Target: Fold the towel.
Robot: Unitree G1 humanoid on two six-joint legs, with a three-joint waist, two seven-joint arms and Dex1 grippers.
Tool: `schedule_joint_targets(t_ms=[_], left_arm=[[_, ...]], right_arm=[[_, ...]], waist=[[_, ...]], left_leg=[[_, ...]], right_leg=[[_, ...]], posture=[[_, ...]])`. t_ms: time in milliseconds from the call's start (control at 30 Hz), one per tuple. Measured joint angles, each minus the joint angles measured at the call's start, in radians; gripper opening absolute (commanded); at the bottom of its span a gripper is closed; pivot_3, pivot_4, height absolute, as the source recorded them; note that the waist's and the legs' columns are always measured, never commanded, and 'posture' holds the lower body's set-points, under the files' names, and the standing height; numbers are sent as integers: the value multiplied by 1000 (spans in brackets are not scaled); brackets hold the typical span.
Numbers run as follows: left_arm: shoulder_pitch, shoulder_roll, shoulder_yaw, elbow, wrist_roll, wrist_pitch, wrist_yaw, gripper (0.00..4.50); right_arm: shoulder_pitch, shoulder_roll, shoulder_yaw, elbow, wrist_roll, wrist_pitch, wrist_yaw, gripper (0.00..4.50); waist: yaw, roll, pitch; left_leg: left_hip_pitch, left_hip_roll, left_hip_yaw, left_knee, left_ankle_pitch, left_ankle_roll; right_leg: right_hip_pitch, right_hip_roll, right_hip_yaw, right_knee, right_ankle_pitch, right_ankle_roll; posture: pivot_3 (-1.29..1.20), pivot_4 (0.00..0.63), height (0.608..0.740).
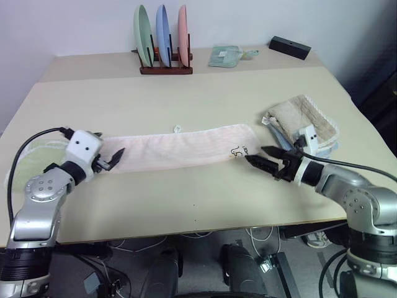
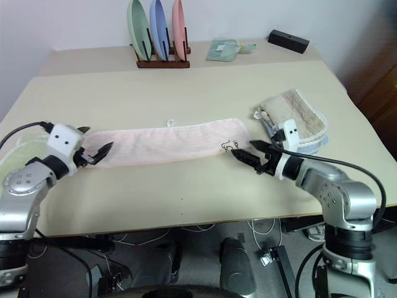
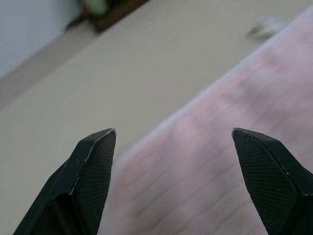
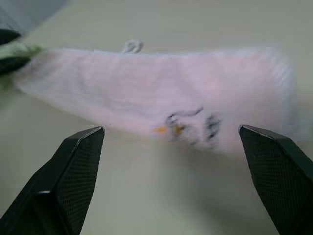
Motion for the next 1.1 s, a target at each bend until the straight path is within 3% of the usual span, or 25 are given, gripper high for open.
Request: schedule_joint_targets(t_ms=[267,533,633,867,1100], left_arm=[[13,-67,-211,-178,-46,-1,-126,3894],[19,-136,-331,-278,-89,58,-157,3894],[18,-143,-337,-288,-97,80,-149,3894],[25,-143,-332,-309,-100,109,-136,3894],[40,-141,-330,-320,-107,110,-128,3894]], right_arm=[[-62,277,-154,5,66,219,-356,4480],[-266,470,-336,204,63,162,-632,4480],[-312,494,-364,274,61,97,-698,3648],[-325,511,-380,340,71,-22,-786,54],[-292,461,-377,295,115,-31,-829,16]], waist=[[1,0,0],[-2,1,-1],[-3,1,-2],[-4,2,-3],[3,3,-3]], left_leg=[[0,0,0,0,0,0],[1,0,0,0,0,0],[1,0,0,0,0,0],[1,0,0,0,0,0],[1,0,0,0,0,0]], right_leg=[[0,0,0,0,0,0],[0,1,0,1,0,-1],[0,1,0,1,0,-1],[1,1,0,0,0,-1],[1,1,0,-1,0,-1]], posture=[[0,150,740],[0,150,740],[0,150,740],[0,150,740],[0,150,740]])
